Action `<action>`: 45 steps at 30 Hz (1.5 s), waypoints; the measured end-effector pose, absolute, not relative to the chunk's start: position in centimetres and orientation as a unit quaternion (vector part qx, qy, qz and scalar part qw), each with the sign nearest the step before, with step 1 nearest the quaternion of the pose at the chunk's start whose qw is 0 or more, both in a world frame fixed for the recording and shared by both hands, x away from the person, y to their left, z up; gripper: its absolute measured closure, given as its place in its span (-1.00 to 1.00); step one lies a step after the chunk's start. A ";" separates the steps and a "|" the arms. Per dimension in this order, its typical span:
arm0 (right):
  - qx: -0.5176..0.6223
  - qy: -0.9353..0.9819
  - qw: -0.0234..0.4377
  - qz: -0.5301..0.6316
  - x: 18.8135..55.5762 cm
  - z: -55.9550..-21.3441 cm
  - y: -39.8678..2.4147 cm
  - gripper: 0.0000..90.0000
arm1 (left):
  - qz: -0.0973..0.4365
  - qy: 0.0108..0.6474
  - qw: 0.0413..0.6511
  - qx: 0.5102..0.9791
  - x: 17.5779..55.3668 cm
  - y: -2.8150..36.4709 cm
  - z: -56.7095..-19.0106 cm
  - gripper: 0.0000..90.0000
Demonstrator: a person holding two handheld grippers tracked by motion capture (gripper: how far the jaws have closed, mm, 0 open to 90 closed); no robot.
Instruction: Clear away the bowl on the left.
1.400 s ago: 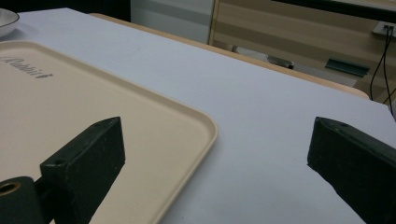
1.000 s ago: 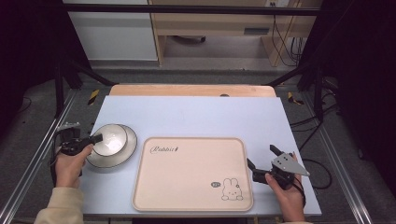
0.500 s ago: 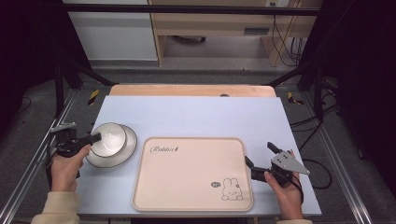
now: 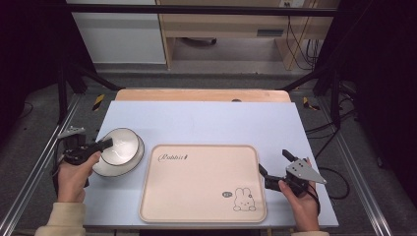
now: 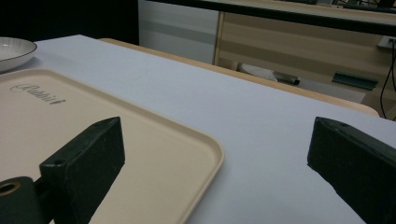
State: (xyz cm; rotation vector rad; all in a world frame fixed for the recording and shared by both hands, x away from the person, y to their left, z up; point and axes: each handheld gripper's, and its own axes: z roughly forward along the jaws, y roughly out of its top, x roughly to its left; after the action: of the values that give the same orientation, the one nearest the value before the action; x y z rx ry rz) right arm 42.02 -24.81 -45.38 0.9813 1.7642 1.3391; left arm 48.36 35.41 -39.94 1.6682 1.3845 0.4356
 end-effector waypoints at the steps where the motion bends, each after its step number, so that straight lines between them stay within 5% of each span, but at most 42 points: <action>1: 0.381 0.681 0.352 0.517 42.0 -45.4 -24.8 -0.91 | 0.174 0.558 0.451 0.674 48.4 35.2 -39.9 0.82; 45: 0.378 0.678 0.356 0.520 41.8 -45.2 -25.0 -0.91 | 0.144 0.473 0.453 0.742 46.9 25.8 -39.9 0.82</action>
State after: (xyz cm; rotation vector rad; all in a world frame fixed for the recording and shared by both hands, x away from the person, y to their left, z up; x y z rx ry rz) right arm 41.85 -24.98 -45.20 0.9756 1.7524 1.3435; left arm 46.85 25.76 -39.89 1.8317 1.1680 0.3561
